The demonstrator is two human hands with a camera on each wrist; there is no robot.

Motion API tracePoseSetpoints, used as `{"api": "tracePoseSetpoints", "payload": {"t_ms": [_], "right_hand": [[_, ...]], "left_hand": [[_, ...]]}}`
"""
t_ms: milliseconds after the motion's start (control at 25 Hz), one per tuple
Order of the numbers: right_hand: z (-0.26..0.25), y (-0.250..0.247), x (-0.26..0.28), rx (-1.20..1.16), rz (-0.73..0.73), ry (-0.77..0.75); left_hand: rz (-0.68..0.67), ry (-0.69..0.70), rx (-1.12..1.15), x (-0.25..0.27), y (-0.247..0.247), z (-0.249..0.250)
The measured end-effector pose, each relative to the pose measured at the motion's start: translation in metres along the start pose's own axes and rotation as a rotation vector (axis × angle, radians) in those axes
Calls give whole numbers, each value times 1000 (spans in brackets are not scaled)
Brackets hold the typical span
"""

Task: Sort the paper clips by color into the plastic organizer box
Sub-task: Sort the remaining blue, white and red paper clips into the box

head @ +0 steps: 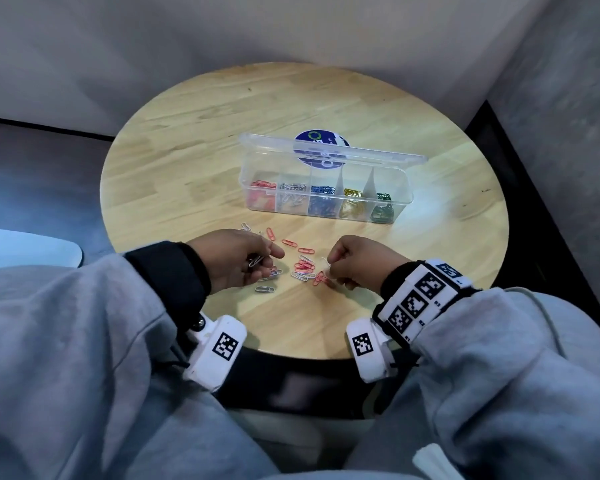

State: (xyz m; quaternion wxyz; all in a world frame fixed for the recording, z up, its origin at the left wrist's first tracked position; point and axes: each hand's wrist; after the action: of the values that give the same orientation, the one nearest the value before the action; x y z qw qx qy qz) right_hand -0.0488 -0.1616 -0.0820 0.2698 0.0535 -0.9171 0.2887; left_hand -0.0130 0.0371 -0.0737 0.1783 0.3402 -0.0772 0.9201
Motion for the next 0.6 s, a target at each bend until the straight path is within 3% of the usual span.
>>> {"api": "tracePoseSetpoints", "payload": {"t_ms": [160,360,480,600], "right_hand": [[-7,12,-3,-341,-74,87],[-16,20,-4,-429,-25,202],[-20,23,-5,-385,-64,214],[-21,21,-3,-97,-25,104]], "left_hand": [[126,58,-195,-13,-1,1],[152,213,-721,-13,-1,-8],[157,227,-920,-15,0,-10],[147,238,-1046,-18,1,-12]]}}
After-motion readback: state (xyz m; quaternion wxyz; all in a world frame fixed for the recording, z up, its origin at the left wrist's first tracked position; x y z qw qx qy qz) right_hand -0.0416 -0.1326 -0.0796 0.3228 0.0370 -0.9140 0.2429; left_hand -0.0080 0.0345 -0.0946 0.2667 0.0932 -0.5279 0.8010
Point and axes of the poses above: each hand's wrist, its own x-axis away from the middle knuckle, its own y-axis out of the palm, z = x × y, and after that the axes turned 2 degrees about z, right-handed
